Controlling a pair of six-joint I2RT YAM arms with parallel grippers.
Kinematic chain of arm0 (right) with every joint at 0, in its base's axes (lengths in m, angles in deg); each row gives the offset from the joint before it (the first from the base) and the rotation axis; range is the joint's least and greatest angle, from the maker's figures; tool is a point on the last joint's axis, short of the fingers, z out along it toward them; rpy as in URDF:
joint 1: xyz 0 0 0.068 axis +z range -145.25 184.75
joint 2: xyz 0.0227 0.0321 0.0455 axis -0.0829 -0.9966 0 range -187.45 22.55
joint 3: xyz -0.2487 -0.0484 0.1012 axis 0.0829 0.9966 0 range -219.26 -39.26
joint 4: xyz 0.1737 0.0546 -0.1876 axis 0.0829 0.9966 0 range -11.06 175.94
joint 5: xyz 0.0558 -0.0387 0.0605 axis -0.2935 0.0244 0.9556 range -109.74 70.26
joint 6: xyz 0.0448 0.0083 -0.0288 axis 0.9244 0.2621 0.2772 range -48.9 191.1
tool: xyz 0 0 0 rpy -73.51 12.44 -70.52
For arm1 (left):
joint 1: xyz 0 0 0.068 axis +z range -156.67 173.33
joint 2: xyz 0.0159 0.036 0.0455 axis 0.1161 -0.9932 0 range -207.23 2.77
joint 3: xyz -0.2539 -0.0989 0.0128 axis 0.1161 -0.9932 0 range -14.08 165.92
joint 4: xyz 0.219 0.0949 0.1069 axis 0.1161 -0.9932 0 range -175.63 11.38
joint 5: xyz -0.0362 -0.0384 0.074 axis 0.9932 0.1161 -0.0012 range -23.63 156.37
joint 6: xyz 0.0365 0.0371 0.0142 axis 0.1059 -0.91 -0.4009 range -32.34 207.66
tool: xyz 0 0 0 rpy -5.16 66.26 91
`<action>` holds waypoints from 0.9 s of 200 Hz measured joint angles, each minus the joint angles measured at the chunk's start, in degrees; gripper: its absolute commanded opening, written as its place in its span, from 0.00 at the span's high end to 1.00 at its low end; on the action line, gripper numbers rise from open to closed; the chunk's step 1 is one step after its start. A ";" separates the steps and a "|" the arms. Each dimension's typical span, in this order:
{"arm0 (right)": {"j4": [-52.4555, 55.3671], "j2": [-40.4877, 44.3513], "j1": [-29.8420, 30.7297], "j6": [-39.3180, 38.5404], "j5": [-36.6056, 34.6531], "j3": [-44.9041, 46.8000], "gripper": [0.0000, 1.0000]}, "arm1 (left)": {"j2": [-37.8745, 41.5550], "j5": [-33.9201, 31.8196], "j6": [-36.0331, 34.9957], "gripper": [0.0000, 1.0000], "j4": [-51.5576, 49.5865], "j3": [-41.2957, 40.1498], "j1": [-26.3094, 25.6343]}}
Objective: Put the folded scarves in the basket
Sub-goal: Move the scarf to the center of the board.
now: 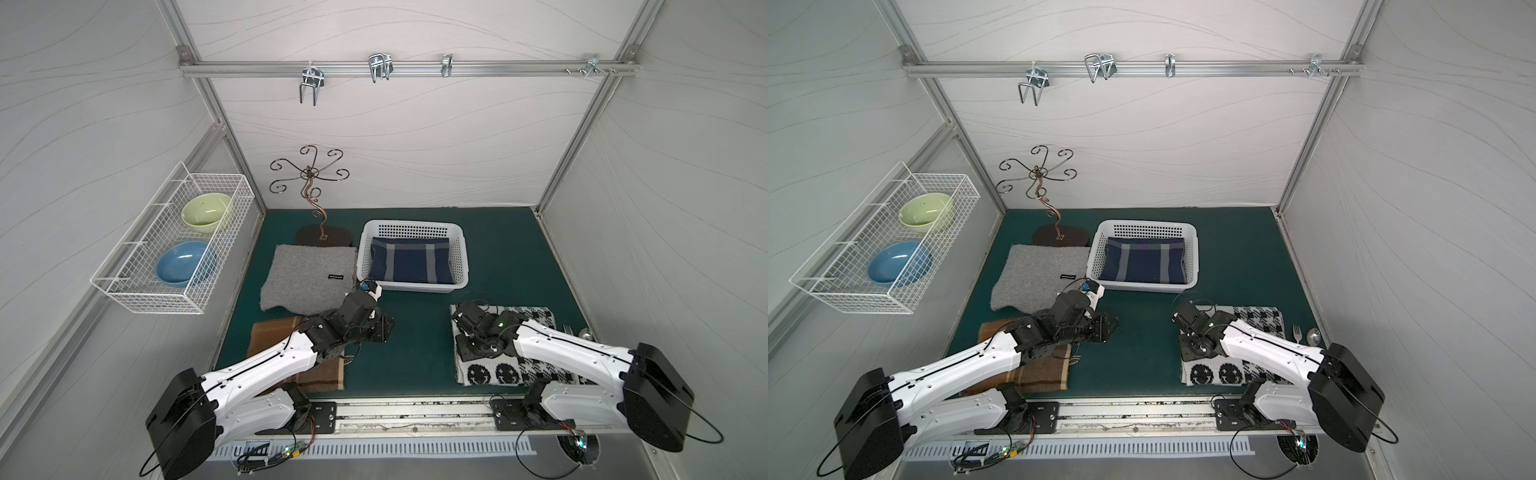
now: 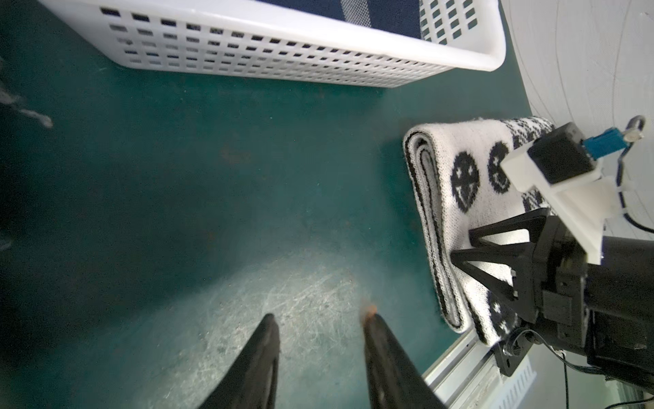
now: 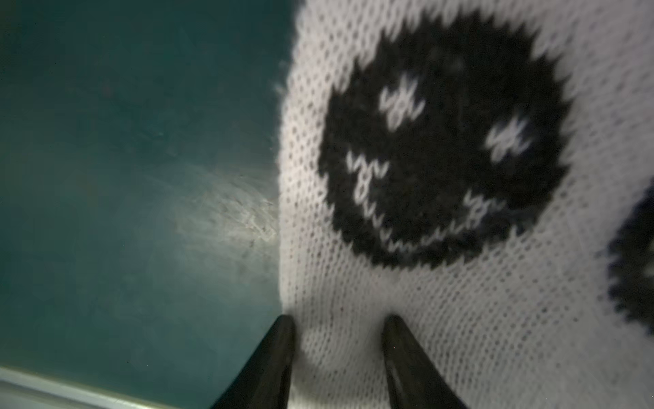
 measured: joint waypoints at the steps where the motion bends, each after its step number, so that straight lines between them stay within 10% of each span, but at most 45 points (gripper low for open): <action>1: -0.09 -0.11 0.02 0.00 -0.04 0.02 0.65 | 0.00 0.02 0.02 0.57 0.07 -0.07 0.00; 49: -2.99 -5.79 3.80 1.42 -2.89 -1.64 0.87 | -0.42 0.33 1.44 0.57 2.36 -3.89 -0.11; 93: -5.99 -15.23 9.77 2.56 -3.91 -9.44 0.83 | -1.79 1.11 2.89 0.55 5.75 -5.73 -0.26; 126: -8.92 -23.32 14.60 2.56 -2.21 -19.19 0.63 | -2.36 1.33 3.52 0.53 7.19 -7.39 -0.31; 180: -9.86 -12.28 17.07 3.17 -3.13 -18.43 0.59 | -2.47 1.97 4.61 0.44 8.87 -8.00 -0.39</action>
